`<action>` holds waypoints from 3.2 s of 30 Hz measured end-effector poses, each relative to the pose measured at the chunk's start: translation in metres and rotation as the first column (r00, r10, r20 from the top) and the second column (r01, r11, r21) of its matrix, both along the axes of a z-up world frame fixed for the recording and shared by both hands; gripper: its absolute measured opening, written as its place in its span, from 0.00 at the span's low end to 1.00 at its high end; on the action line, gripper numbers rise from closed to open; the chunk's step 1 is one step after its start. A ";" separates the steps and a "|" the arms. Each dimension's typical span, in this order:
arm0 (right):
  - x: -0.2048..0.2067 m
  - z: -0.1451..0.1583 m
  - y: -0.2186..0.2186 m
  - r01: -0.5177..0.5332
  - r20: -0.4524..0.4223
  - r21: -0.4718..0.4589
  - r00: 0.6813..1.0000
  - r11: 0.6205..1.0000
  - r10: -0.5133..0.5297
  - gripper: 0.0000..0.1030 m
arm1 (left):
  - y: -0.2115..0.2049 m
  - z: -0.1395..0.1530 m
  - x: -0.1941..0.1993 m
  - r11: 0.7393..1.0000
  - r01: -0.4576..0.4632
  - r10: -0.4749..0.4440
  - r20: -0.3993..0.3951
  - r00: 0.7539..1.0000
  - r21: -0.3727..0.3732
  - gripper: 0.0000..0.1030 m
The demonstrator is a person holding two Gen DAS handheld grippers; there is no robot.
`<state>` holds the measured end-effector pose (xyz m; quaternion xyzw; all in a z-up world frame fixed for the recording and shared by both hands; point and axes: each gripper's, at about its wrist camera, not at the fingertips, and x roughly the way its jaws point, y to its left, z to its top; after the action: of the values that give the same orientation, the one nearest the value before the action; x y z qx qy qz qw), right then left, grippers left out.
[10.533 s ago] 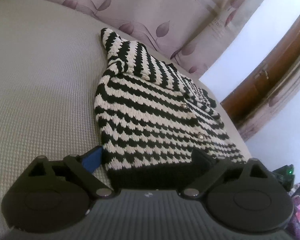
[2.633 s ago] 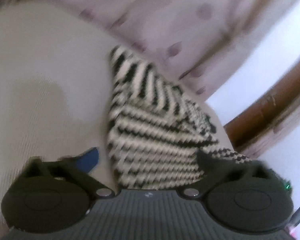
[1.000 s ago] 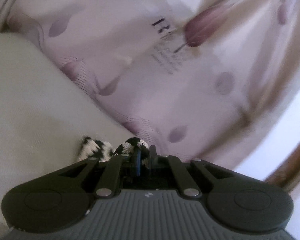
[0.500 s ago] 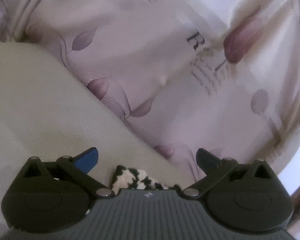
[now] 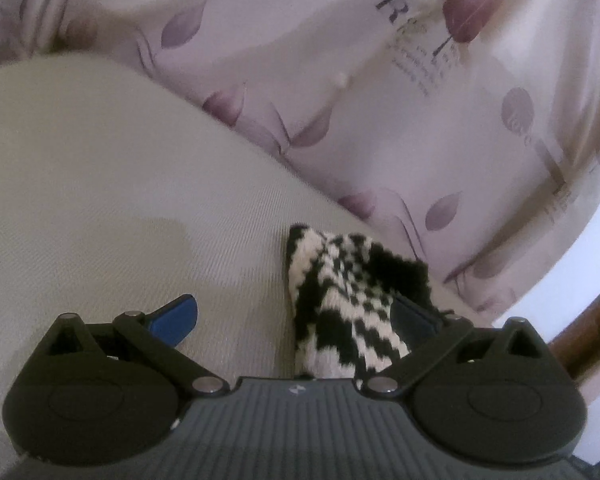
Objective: Fold small clothes
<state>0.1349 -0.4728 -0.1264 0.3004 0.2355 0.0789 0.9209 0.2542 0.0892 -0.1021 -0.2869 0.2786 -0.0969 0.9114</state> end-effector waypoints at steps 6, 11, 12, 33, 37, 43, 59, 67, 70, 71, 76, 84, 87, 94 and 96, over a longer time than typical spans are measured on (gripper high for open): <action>0.001 0.010 0.009 -0.001 0.031 -0.034 1.000 0.999 0.002 0.20 | -0.015 -0.001 0.005 0.997 0.078 -0.078 0.030 0.997 -0.012 0.69; -0.006 0.008 0.000 -0.031 0.019 0.032 0.999 0.999 0.030 0.16 | -0.024 -0.003 -0.007 0.977 0.212 -0.209 -0.092 0.974 0.027 0.24; -0.013 0.007 -0.003 -0.042 0.017 0.040 0.999 0.998 0.042 0.15 | -0.021 -0.002 -0.017 0.977 0.212 -0.208 -0.094 0.974 0.035 0.24; -0.011 -0.004 -0.005 0.005 0.014 0.014 1.000 1.000 -0.005 0.23 | -0.022 0.005 0.040 0.978 0.198 -0.189 -0.117 0.975 0.068 0.15; -0.010 -0.004 -0.002 -0.019 0.010 -0.024 1.000 1.000 0.019 0.19 | -0.007 0.002 -0.011 0.983 0.179 -0.174 -0.133 0.976 0.030 0.15; -0.017 -0.006 -0.006 -0.041 -0.017 -0.042 0.999 0.998 0.040 0.18 | 0.008 -0.007 -0.041 0.986 0.166 -0.159 -0.157 0.975 0.030 0.13; -0.009 0.042 0.045 0.009 0.104 -0.300 0.994 0.954 0.023 0.20 | -0.067 0.064 -0.001 0.913 0.034 -0.059 0.050 0.997 0.406 0.98; 0.008 0.008 0.079 -0.001 0.038 -0.541 0.999 0.841 0.026 0.19 | -0.097 0.050 0.008 0.826 0.044 -0.065 0.017 0.998 0.562 0.99; 0.006 0.006 0.080 0.002 0.047 -0.552 0.998 0.834 0.029 0.20 | -0.102 0.048 0.010 0.809 0.047 -0.067 0.014 0.998 0.587 1.00; 0.005 0.006 0.079 0.000 0.046 -0.544 0.998 0.839 0.031 0.20 | -0.104 0.048 0.011 0.805 0.046 -0.068 0.015 0.998 0.592 1.00; 0.007 0.006 0.075 0.000 0.046 -0.519 0.999 0.855 0.028 0.22 | -0.112 0.044 0.015 0.783 0.045 -0.070 0.015 0.997 0.621 1.00; 0.013 0.003 0.074 -0.015 -0.003 -0.522 1.000 0.853 0.016 1.00 | -0.118 0.040 0.025 0.743 0.049 -0.070 0.005 0.998 0.667 1.00; 0.019 0.000 0.077 -0.057 -0.037 -0.529 0.998 0.847 0.044 1.00 | -0.121 0.038 0.029 0.719 0.050 -0.074 0.006 0.997 0.694 1.00; 0.014 0.001 0.084 -0.040 -0.017 -0.546 0.999 0.837 0.037 1.00 | -0.117 0.031 0.040 0.685 0.061 -0.073 -0.015 0.997 0.726 1.00; 0.014 0.002 0.084 -0.031 -0.008 -0.552 0.999 0.834 0.032 1.00 | -0.112 0.030 0.043 0.688 0.074 -0.089 -0.017 0.996 0.721 1.00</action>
<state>0.1487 -0.3888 -0.1245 0.0184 0.2527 0.0232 0.9671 0.2974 -0.0230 -0.0720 0.1071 0.2979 -0.0229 0.9483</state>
